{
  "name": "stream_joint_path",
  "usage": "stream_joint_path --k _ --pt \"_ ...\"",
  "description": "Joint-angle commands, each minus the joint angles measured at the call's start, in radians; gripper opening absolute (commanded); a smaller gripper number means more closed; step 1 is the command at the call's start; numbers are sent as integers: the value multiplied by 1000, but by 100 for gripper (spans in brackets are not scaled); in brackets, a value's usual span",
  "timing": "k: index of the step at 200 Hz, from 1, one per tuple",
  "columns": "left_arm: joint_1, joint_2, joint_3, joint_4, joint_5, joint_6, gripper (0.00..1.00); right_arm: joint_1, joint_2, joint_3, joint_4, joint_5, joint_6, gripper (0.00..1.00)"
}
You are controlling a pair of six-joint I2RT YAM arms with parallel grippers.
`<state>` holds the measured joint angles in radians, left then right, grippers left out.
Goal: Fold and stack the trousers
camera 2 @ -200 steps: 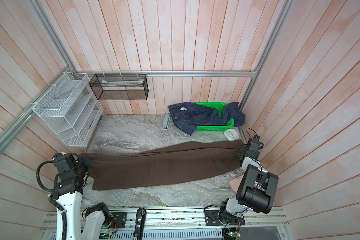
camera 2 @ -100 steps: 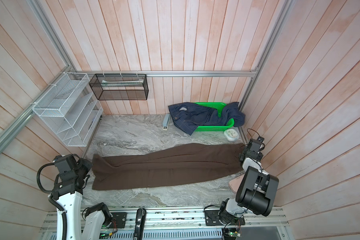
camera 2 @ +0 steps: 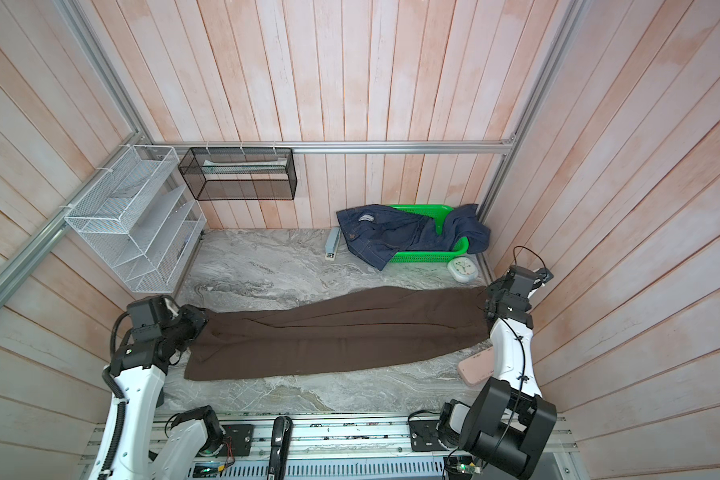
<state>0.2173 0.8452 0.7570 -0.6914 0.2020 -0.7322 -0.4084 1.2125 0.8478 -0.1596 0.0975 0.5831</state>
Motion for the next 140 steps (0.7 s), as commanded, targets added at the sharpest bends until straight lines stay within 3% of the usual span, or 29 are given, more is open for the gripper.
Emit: stream_joint_path --k 1,20,36,57,107,117,140 --pt "-158 12 -12 3 -12 -90 46 74 -44 -22 -183 -216 168 37" --pt "-298 25 -45 20 -70 -179 47 191 -115 -69 -206 -230 247 36" --pt "-401 49 -63 45 -114 -253 48 270 -137 -92 -271 -215 335 44" --pt "-499 120 -76 81 -150 -321 54 350 -113 -104 -351 -219 400 46" --pt "-539 261 -94 183 -142 -406 62 392 -104 -164 -357 -221 480 48" --pt "-539 281 -91 199 -138 -419 77 393 -92 -165 -360 -222 488 48" --pt "-540 335 -76 208 -138 -440 78 392 -68 -177 -360 -221 498 48"
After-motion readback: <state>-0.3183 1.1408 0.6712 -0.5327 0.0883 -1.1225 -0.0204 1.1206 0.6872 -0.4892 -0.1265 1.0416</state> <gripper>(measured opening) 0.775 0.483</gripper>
